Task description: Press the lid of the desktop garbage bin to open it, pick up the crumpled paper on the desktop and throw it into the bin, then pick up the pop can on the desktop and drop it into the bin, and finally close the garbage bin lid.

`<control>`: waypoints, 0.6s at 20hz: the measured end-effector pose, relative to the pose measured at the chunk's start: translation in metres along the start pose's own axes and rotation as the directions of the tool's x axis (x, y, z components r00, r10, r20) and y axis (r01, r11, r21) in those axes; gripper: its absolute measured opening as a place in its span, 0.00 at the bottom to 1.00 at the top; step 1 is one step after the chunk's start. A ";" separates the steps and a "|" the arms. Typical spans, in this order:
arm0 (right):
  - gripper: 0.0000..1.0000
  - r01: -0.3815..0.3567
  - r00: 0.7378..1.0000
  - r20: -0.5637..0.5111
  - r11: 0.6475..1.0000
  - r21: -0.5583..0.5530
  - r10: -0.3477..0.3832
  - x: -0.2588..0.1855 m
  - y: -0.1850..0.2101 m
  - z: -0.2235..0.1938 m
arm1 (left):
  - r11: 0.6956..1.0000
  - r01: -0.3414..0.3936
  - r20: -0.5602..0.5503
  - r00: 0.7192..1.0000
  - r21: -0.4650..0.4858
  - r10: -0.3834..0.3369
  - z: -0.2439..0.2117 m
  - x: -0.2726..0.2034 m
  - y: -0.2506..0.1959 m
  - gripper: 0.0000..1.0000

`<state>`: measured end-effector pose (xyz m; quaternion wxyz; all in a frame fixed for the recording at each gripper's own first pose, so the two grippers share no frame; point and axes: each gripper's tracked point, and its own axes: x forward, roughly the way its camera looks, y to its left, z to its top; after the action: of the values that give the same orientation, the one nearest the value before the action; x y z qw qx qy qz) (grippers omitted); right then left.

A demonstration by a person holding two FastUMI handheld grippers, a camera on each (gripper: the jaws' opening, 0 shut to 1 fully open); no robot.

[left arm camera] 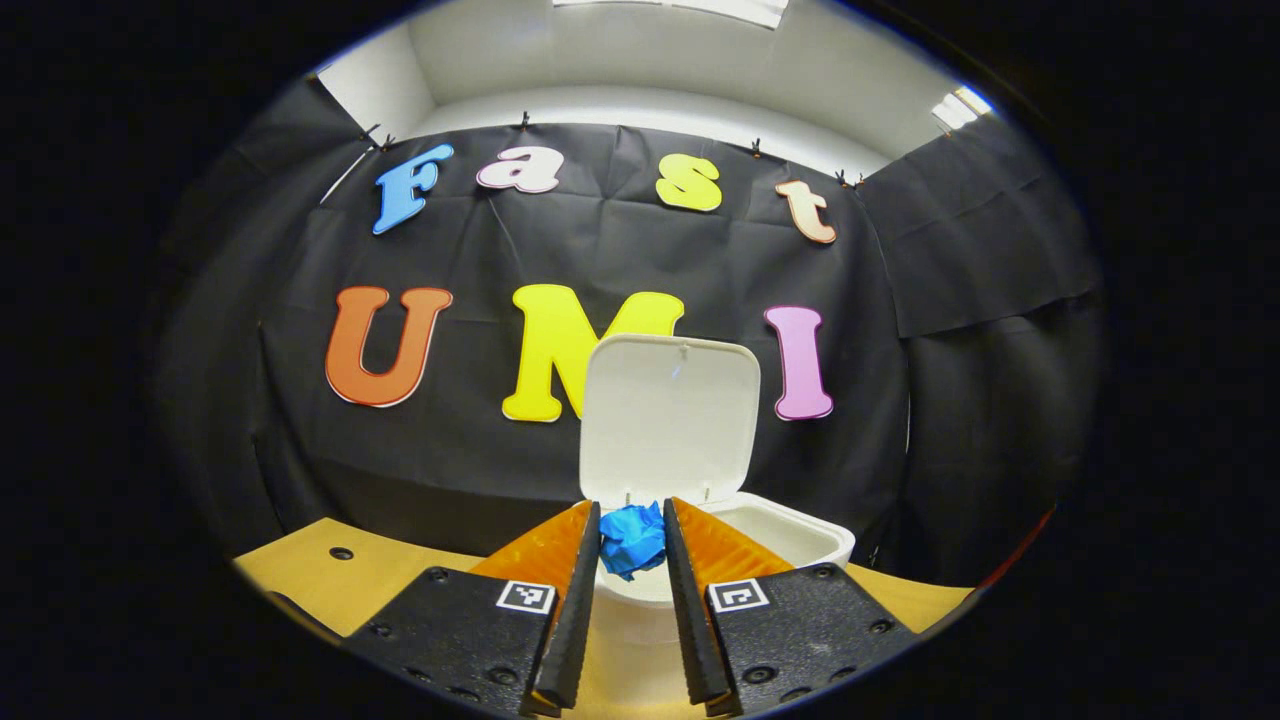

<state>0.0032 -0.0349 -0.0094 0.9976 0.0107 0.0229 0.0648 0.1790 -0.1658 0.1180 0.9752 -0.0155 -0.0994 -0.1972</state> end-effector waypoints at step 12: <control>0.79 0.022 0.999 0.024 0.995 0.096 -0.024 -0.003 -0.034 0.010 | 0.992 -0.090 -0.070 0.993 0.085 0.096 -0.033 0.060 -0.053 0.45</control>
<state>0.0055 -0.0690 0.0001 0.9968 0.0592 0.0133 0.0519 0.2190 -0.2399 0.0974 0.9862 0.0270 -0.0705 -0.1476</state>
